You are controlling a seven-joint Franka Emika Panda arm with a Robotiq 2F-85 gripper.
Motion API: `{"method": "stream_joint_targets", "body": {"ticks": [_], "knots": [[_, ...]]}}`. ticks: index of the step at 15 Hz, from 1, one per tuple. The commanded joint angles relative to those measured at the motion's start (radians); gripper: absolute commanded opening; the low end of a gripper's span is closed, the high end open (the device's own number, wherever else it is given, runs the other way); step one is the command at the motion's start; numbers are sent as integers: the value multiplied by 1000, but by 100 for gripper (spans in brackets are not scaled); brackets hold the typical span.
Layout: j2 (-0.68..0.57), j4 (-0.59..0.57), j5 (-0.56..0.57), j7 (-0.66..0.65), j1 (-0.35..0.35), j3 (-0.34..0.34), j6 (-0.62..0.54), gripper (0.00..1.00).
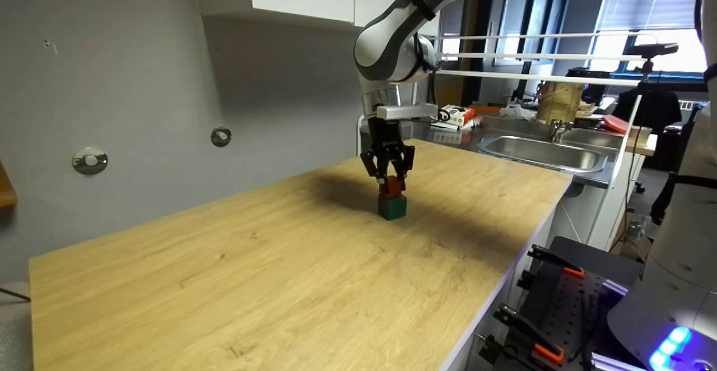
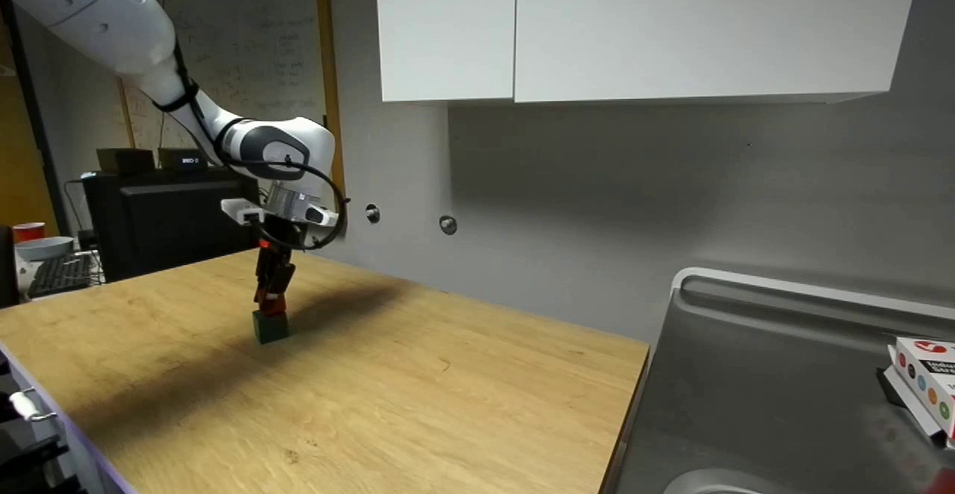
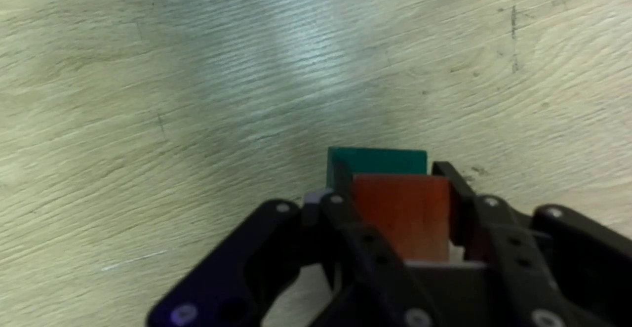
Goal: Pick up the orange cube and place it on top of the green cube.
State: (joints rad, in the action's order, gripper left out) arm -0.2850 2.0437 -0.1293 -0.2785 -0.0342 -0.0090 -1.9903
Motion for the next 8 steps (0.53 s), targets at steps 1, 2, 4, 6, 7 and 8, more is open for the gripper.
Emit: {"method": "stream_joint_targets", "body": {"ticks": [1, 2, 4, 6, 7, 8], "knots": [[-30, -46, 3, -8, -1, -1, 51, 69], [-33, -49, 2, -8, 0, -1, 55, 72], [-39, -49, 2, -8, -1, -2, 55, 77], [-42, -48, -2, -3, 1, -1, 53, 92], [-44, -47, -1, -4, 0, -1, 53, 98], [-44, -46, 1, -1, 0, -1, 52, 100]]}}
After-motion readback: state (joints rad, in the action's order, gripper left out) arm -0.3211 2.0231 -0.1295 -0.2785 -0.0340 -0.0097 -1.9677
